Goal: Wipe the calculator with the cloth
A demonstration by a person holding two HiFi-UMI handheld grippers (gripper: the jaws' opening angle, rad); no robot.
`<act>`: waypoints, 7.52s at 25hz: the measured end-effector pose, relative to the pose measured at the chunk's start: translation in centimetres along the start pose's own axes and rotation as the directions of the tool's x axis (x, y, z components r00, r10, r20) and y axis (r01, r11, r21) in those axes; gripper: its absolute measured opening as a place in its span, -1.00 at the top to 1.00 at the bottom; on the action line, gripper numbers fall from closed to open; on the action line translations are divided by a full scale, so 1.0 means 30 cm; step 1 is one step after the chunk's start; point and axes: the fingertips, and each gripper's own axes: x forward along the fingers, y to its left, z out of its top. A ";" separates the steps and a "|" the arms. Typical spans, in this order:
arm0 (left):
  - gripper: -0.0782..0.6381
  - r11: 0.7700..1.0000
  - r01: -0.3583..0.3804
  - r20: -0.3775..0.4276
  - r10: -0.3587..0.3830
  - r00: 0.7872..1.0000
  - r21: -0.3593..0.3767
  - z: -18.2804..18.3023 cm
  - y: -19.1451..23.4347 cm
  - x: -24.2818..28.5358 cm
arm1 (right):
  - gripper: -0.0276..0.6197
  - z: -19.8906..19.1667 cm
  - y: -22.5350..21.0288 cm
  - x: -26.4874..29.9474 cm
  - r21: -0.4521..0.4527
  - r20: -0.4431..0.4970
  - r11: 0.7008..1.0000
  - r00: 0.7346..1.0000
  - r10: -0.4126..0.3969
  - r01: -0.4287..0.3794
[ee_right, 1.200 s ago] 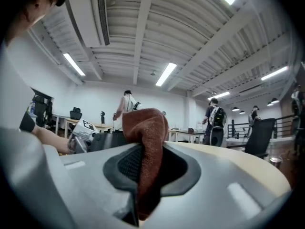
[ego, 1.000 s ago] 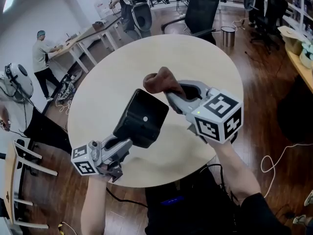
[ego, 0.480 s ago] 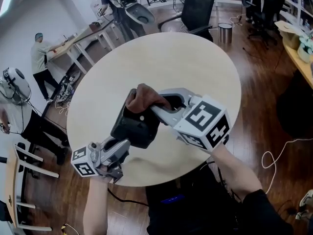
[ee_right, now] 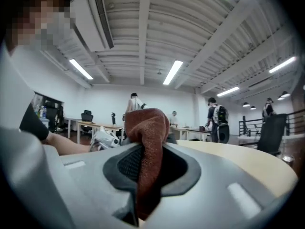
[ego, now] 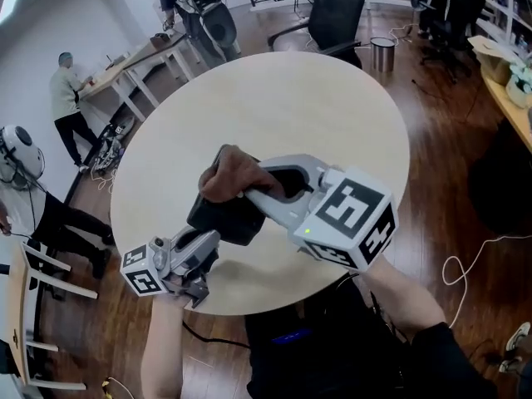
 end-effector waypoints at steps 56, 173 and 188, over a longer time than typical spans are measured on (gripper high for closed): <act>0.64 0.997 -0.029 0.027 0.031 0.999 -0.074 -0.010 -0.016 0.004 | 0.72 -0.036 -0.071 -0.063 -0.025 -0.006 0.994 0.995 -0.103 0.103; 0.58 0.937 -0.347 -0.143 0.349 0.926 0.037 0.037 0.119 0.167 | 0.72 -0.150 -0.162 -0.001 0.016 -0.036 0.982 0.982 -0.185 0.186; 0.58 0.935 -0.334 -0.044 0.331 0.943 -0.123 0.066 0.153 0.106 | 0.72 -0.136 -0.011 0.094 0.062 -0.065 0.997 0.997 -0.042 0.046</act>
